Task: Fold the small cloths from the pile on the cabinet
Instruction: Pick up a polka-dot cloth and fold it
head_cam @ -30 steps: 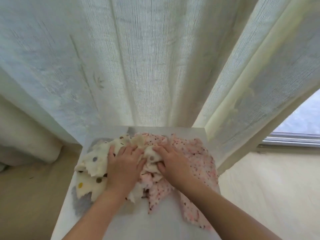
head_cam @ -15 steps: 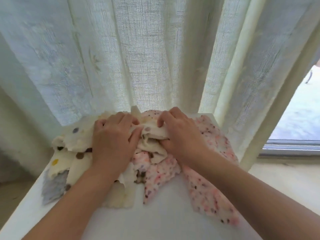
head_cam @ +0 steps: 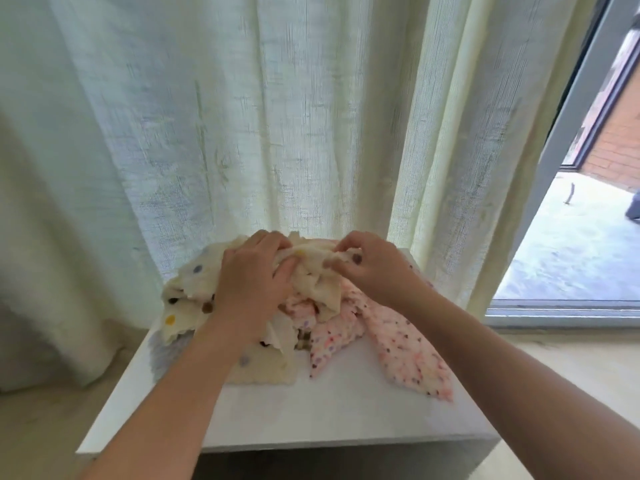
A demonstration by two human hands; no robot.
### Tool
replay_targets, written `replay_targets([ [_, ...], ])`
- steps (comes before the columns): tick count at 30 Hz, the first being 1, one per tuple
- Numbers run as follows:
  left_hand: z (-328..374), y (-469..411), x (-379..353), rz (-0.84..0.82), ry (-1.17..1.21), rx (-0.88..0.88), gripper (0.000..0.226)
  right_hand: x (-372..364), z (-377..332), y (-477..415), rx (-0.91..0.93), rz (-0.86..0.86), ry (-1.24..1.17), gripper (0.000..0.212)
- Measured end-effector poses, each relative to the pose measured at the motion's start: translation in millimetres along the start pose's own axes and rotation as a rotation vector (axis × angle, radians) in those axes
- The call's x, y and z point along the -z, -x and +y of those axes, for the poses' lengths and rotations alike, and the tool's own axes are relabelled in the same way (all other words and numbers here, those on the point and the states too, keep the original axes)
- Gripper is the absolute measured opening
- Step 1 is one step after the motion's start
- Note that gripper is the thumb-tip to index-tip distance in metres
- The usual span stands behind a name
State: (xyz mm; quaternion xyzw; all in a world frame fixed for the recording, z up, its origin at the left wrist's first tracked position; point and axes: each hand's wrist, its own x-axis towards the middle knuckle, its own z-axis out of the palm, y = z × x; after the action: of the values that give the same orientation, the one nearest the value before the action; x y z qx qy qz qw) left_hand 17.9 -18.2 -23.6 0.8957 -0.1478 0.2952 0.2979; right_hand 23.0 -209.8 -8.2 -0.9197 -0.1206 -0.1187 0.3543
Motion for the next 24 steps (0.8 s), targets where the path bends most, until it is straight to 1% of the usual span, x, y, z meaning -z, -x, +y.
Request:
replay_targets([
  [2,11,-2,13,0.080,0.109,0.042,0.010,3,-15,-5,-0.021,0.083,-0.085,0.021],
  [3,16,-3,19,0.102,0.157,0.091,0.012,2,-23,-8,-0.037,0.106,-0.128,0.019],
  [6,26,-6,26,0.135,0.331,0.279,0.015,-6,-41,-10,-0.090,0.176,-0.220,0.010],
  [9,30,-3,23,0.138,0.496,0.370,0.017,-14,-44,10,-0.126,0.321,-0.330,0.005],
  [11,32,4,17,0.100,0.464,0.376,0.022,-12,-39,28,-0.131,0.404,-0.360,0.007],
  [13,34,9,13,0.076,0.390,0.377,0.019,-8,-32,42,-0.139,0.464,-0.396,0.014],
  [16,39,7,9,0.068,0.389,0.428,0.007,-4,-26,49,-0.155,0.514,-0.455,0.016],
  [18,45,2,7,0.088,0.440,0.455,0.011,-4,-24,48,-0.161,0.549,-0.501,0.016],
  [20,53,0,4,0.146,0.537,0.500,0.011,-4,-22,45,-0.187,0.560,-0.554,0.016],
  [22,59,0,-2,0.194,0.691,0.595,0.009,-6,-19,42,-0.231,0.544,-0.627,0.019],
  [24,60,0,-8,0.201,0.809,0.657,0.005,-9,-16,42,-0.279,0.523,-0.698,0.020],
])
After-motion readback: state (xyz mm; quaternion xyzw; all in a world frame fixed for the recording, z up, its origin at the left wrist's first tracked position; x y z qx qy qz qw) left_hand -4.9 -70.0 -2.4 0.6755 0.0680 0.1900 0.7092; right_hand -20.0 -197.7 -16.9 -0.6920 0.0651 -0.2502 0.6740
